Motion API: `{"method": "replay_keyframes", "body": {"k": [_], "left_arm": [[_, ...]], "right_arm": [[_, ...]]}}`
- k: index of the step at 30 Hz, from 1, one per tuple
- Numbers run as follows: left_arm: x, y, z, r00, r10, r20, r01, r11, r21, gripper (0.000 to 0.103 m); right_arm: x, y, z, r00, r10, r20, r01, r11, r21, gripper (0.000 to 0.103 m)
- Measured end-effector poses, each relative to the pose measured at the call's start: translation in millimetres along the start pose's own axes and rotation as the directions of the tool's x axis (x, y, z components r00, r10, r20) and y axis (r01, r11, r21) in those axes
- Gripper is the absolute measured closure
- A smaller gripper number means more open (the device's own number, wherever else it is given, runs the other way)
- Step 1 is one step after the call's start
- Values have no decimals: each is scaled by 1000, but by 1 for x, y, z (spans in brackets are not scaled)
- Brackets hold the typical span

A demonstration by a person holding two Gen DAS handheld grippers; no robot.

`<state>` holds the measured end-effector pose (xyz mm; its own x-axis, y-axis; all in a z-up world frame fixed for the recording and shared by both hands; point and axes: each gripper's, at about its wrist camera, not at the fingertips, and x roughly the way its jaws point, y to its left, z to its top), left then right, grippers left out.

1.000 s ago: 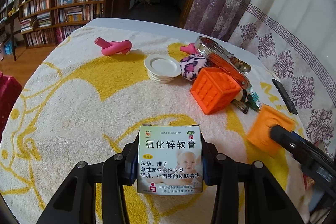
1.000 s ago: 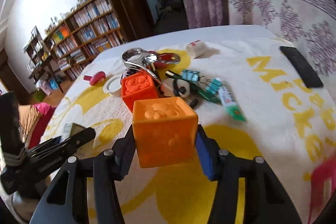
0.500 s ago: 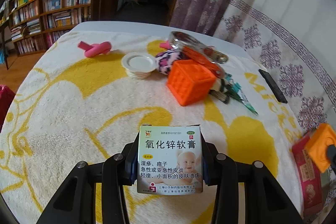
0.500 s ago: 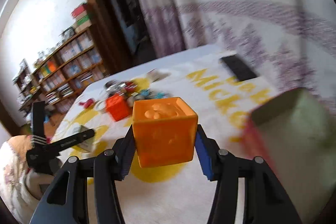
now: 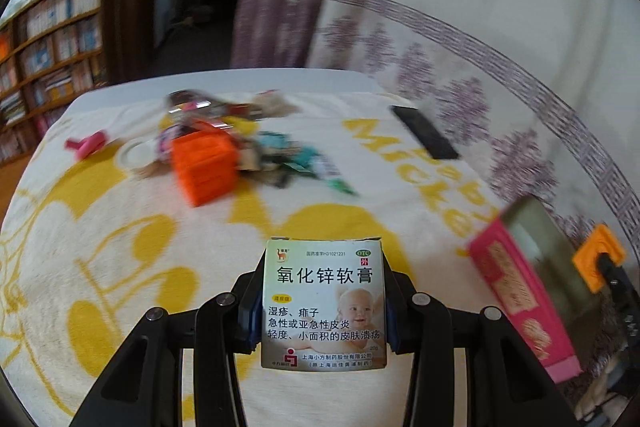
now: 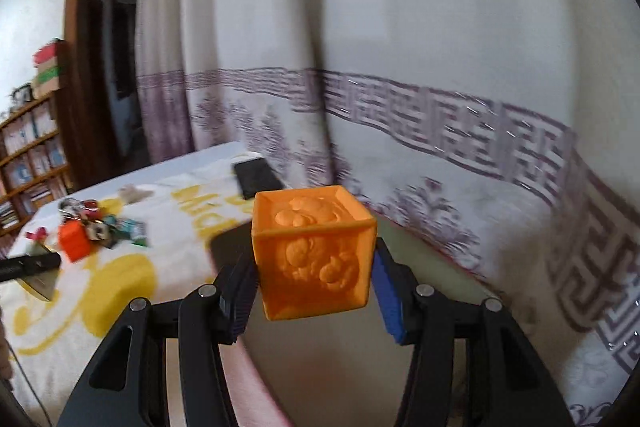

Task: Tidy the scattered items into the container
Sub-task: 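Carry both items to the pink tin and release them inside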

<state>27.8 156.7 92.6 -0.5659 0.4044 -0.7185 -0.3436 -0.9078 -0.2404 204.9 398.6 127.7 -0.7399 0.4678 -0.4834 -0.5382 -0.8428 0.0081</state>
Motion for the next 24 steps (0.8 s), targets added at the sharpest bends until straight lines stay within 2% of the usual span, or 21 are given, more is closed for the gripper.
{"method": "replay_keyframes", "body": {"k": [5, 9, 15, 19, 24], "left_arm": [[4, -52, 4, 998, -55, -18, 56, 995, 84, 57], [8, -88, 7, 996, -88, -29, 91, 986, 137, 57], [17, -136, 14, 987, -152, -49, 158, 967, 198, 57], [26, -166, 20, 974, -213, -77, 226, 948, 225, 57], [40, -200, 24, 946, -302, -120, 323, 910, 261, 57]], "right_arm": [[5, -14, -10, 998, -62, -1, 62, 998, -19, 46], [-2, -19, -13, 995, -90, 34, 91, 995, -40, 46], [-4, -22, -16, 994, -101, 48, 103, 993, -57, 46], [-2, -24, -16, 993, -110, 44, 112, 992, -53, 46], [-1, -28, -18, 991, -128, 34, 130, 990, -51, 44]]}}
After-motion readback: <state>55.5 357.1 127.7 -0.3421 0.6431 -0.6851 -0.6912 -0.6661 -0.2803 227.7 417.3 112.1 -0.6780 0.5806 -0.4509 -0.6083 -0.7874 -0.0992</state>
